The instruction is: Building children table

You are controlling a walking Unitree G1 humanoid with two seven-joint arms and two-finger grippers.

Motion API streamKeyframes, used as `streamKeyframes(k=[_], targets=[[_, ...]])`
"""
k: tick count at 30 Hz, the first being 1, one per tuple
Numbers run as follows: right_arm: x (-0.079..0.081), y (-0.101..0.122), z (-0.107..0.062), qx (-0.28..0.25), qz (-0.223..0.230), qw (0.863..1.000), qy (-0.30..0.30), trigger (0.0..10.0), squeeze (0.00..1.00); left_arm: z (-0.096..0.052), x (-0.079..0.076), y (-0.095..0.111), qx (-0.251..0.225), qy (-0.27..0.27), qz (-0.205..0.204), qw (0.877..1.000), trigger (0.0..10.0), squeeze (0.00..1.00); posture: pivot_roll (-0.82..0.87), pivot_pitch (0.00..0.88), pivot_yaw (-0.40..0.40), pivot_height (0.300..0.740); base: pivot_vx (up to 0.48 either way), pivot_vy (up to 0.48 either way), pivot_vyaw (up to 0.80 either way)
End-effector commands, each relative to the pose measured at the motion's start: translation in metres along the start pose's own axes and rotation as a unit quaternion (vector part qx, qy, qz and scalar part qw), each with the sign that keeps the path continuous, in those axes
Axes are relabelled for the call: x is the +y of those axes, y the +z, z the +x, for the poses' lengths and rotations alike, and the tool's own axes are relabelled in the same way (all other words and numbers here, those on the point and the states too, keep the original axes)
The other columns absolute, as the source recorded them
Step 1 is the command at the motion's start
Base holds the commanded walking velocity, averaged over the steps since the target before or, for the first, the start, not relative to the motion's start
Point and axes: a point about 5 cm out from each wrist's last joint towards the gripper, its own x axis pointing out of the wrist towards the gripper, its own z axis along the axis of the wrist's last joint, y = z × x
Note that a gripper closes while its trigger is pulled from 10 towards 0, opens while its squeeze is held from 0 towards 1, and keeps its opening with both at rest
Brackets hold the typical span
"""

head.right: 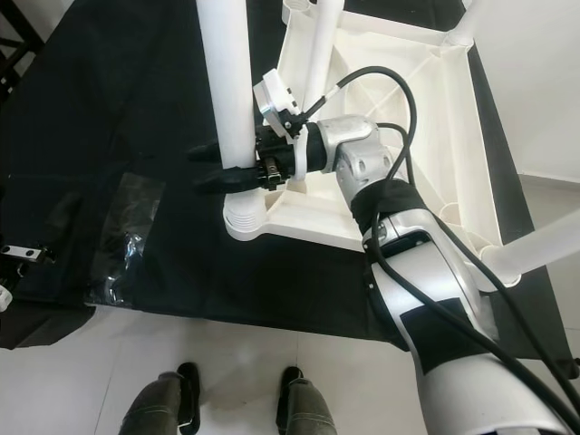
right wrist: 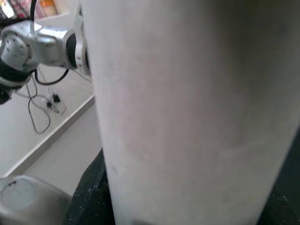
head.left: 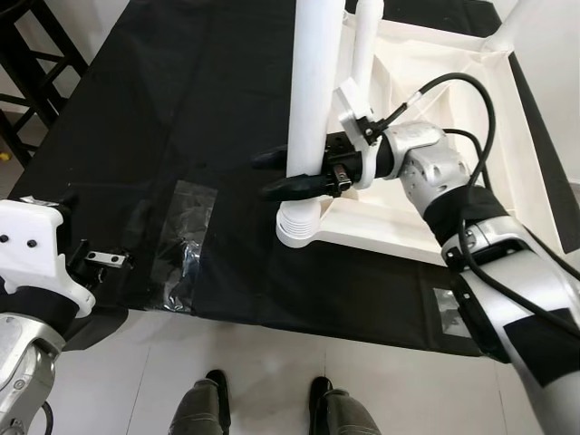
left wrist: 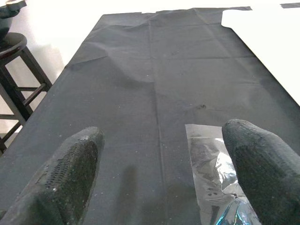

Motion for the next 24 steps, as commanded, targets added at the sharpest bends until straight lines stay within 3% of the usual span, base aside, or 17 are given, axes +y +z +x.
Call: streamKeyframes(k=[1,9,15,24], targets=[[0.012,-0.038,-0.008,0.065,0.062,0.996,0.009,10.0,0.0,-0.003,0.003,-0.002,0.009,0.004,0.001,1.0,10.0,0.0,0.12,0.349,-0.089,0.74,0.0,0.0,0.0],[0.013,-0.042,-0.009,0.066,0.058,0.996,0.007,10.0,0.0,-0.002,0.002,-0.002,0.008,0.004,0.0,1.0,10.0,0.0,0.12,0.348,-0.089,0.74,0.0,0.0,0.0],[0.013,-0.041,-0.018,-0.012,0.067,0.997,-0.027,10.0,0.0,-0.002,0.002,-0.002,0.007,0.004,-0.001,1.0,10.0,0.0,0.12,0.35,-0.091,0.74,0.0,0.0,0.0],[0.018,-0.044,-0.026,-0.043,0.08,0.995,-0.035,10.0,0.0,-0.001,0.003,-0.002,0.007,0.004,-0.002,1.0,10.0,0.0,0.12,0.344,-0.084,0.74,0.0,0.0,0.0]])
